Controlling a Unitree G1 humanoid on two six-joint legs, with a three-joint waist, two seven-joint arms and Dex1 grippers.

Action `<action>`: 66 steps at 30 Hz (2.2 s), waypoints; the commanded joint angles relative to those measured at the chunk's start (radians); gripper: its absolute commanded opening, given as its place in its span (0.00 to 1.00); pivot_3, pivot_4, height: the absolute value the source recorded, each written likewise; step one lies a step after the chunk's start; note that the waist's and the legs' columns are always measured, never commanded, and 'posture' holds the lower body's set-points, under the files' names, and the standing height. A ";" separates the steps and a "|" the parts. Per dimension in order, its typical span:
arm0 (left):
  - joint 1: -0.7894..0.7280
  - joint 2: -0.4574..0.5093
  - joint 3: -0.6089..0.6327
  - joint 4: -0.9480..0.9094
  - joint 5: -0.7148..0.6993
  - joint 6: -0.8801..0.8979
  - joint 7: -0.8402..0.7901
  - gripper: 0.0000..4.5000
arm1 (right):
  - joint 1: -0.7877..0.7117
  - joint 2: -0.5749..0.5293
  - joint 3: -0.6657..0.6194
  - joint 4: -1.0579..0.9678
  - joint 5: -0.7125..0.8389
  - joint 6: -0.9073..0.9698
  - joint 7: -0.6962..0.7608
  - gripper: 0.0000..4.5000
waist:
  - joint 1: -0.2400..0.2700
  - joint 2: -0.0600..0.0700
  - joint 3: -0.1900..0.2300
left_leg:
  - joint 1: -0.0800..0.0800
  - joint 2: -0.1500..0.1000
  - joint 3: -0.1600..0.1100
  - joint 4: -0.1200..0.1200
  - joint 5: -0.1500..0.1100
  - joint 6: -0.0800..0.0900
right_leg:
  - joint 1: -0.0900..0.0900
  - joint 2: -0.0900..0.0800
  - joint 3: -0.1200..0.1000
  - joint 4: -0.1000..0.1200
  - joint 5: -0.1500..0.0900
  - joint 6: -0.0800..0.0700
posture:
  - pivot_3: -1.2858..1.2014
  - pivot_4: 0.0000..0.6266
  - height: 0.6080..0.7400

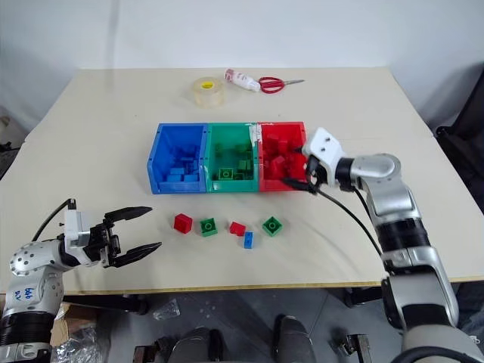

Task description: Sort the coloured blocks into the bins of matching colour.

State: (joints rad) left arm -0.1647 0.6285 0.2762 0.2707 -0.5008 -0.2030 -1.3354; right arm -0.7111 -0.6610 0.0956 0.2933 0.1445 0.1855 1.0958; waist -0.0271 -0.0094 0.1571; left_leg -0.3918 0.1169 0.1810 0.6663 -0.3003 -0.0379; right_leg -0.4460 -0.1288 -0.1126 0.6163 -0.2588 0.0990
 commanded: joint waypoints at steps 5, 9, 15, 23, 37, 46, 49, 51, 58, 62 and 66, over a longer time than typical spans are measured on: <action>-0.020 0.001 -0.003 0.042 -0.016 -0.027 -0.036 1.00 | 0.367 -0.227 -0.189 -0.409 0.183 0.145 0.131 0.99 | 0.003 0.000 0.000 | 0.000 0.000 -0.001 0.000 0.000 0.000 | 0.000 0.000 0.000 -0.001 0.000 0.000 | 0.52 0.24 1.00; -0.035 0.005 -0.007 0.077 -0.009 -0.036 -0.045 1.00 | 0.533 -0.302 -0.281 -0.472 0.210 0.161 0.139 0.99 | -0.001 -0.001 0.000 | 0.001 0.000 -0.001 0.001 0.000 0.000 | 0.001 0.000 0.000 -0.005 0.000 0.000 | 0.52 0.24 1.00; -0.060 0.004 -0.013 0.107 -0.007 -0.038 -0.053 1.00 | 0.544 -0.300 -0.261 -0.514 0.216 0.193 0.099 0.99 | -0.001 -0.001 0.000 | 0.002 0.000 0.000 0.000 0.000 0.000 | 0.001 0.000 0.000 -0.005 0.000 0.000 | 0.52 0.24 1.00; -0.060 -0.032 -0.037 0.062 0.000 -0.024 -0.011 1.00 | 0.294 -0.097 0.011 -0.405 0.126 0.190 0.043 0.99 | -0.002 -0.002 -0.001 | 0.002 0.000 0.000 0.001 0.000 0.000 | 0.001 0.000 0.000 -0.004 0.000 0.000 | 0.52 0.24 1.00; 0.067 -0.036 -0.019 -0.079 -0.019 -0.013 0.068 1.00 | 0.123 0.077 0.167 -0.135 -0.003 0.048 0.052 0.72 | -0.001 -0.002 0.000 | 0.001 0.000 0.000 0.001 0.000 0.000 | 0.001 0.000 -0.001 0.001 0.000 0.000 | 0.52 0.24 1.00; 0.062 -0.045 -0.029 -0.084 -0.017 -0.015 0.089 1.00 | 0.079 0.084 0.108 -0.217 0.052 0.081 0.044 0.44 | -0.001 -0.002 0.000 | 0.001 0.001 0.000 0.001 0.000 0.000 | 0.001 0.000 -0.001 0.001 0.000 0.000 | 0.52 0.24 1.00; 0.056 -0.047 -0.032 -0.076 -0.016 -0.018 0.088 1.00 | 0.002 0.112 0.078 -0.199 0.068 0.077 0.015 0.44 | -0.004 -0.002 0.000 | 0.001 0.001 0.000 0.001 0.000 0.000 | 0.000 0.000 -0.001 0.001 0.000 0.000 | 0.52 0.24 1.00; 0.049 -0.046 -0.032 -0.071 -0.016 -0.019 0.085 1.00 | -0.074 0.143 0.071 -0.141 0.063 0.067 -0.005 0.44 | -0.004 -0.002 0.000 | 0.001 0.001 0.000 0.001 0.000 0.000 | 0.000 0.000 -0.001 0.002 -0.001 -0.001 | 0.52 0.24 1.00; 0.043 -0.049 -0.032 -0.066 -0.012 -0.027 0.085 1.00 | -0.332 0.292 0.092 0.247 -0.052 -0.118 -0.135 0.52 | -0.005 -0.002 0.000 | 0.001 0.001 0.001 0.000 0.000 -0.001 | -0.001 0.000 -0.001 0.002 -0.001 -0.001 | 0.52 0.24 1.00; 0.044 -0.049 -0.032 -0.066 -0.011 -0.030 0.084 1.00 | -0.404 0.365 0.086 0.395 -0.088 -0.200 -0.194 0.82 | -0.008 -0.002 0.000 | 0.001 0.001 0.002 0.000 0.000 -0.001 | -0.001 0.000 -0.001 0.002 -0.001 -0.001 | 0.52 0.24 1.00; 0.038 -0.046 -0.030 -0.065 -0.012 -0.028 0.083 1.00 | -0.408 0.378 0.077 0.426 -0.098 -0.243 -0.187 0.99 | -0.007 -0.002 0.000 | 0.001 0.001 0.002 0.000 0.000 -0.001 | -0.001 0.000 -0.001 0.002 -0.001 -0.001 | 0.52 0.24 1.00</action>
State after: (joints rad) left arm -0.1202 0.5782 0.2328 0.2144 -0.5022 -0.2213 -1.2532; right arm -1.0961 -0.2831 0.1924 0.7282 0.0457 -0.0256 0.9104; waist -0.0344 -0.0110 0.1574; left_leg -0.3909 0.1179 0.1831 0.6661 -0.3005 -0.0384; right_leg -0.4470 -0.1287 -0.1137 0.6182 -0.2593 0.0980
